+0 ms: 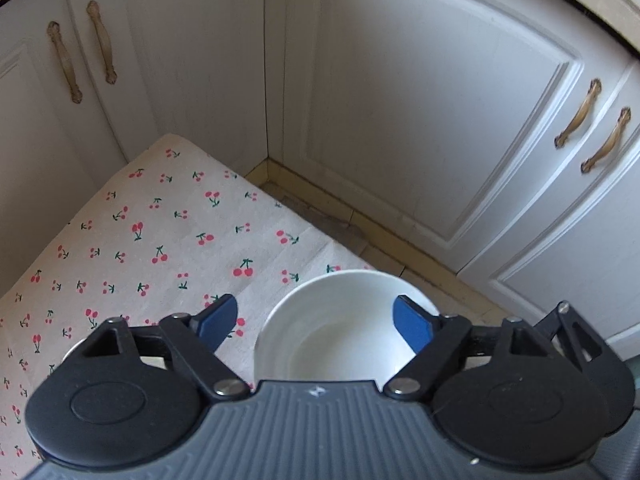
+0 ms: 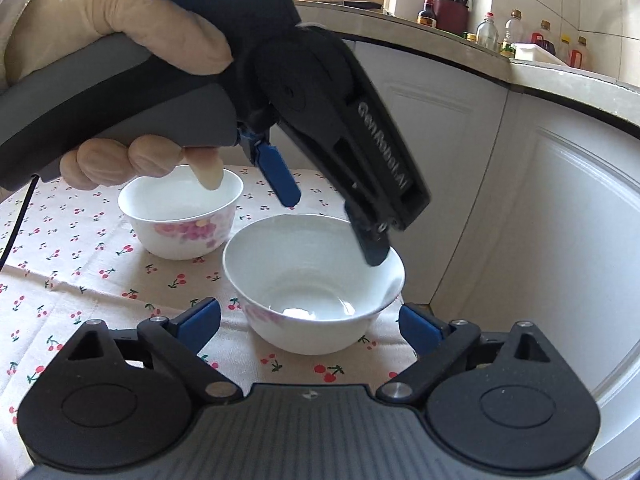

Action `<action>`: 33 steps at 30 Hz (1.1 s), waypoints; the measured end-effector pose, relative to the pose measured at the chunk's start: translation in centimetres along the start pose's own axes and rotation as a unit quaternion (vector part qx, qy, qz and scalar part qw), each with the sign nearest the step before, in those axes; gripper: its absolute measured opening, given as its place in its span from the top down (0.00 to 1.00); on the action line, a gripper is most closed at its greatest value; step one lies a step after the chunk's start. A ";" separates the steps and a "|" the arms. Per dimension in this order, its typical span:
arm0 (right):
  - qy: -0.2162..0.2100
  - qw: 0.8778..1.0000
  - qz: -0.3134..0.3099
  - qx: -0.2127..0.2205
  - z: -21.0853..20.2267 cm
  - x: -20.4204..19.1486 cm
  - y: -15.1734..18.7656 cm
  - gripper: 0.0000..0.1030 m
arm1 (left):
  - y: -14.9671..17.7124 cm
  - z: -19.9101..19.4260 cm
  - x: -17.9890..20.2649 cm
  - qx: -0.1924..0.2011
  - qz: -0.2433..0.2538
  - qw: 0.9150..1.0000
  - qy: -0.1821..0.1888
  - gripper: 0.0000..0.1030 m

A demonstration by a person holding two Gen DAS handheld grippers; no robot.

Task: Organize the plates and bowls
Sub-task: 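Lift the grasped white bowl off the cloth with the left tool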

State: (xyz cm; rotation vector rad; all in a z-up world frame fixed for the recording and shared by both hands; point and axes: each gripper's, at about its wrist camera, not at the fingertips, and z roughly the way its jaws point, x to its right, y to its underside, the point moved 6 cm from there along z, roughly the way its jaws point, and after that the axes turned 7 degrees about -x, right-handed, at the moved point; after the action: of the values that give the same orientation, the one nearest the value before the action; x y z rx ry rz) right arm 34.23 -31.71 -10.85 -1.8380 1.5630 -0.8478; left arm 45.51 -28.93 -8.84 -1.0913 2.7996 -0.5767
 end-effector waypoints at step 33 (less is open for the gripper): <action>-0.017 1.000 0.013 -0.002 0.7 0.8 -0.3 0.14 | 0.8 1.2 -0.3 -0.026 0.019 0.999 0.017 0.35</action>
State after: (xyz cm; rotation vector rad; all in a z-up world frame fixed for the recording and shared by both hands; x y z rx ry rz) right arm 35.00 -32.46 -10.98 -1.8209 1.5650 -0.7994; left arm 45.43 -28.57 -10.23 -1.0444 2.8741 -0.5269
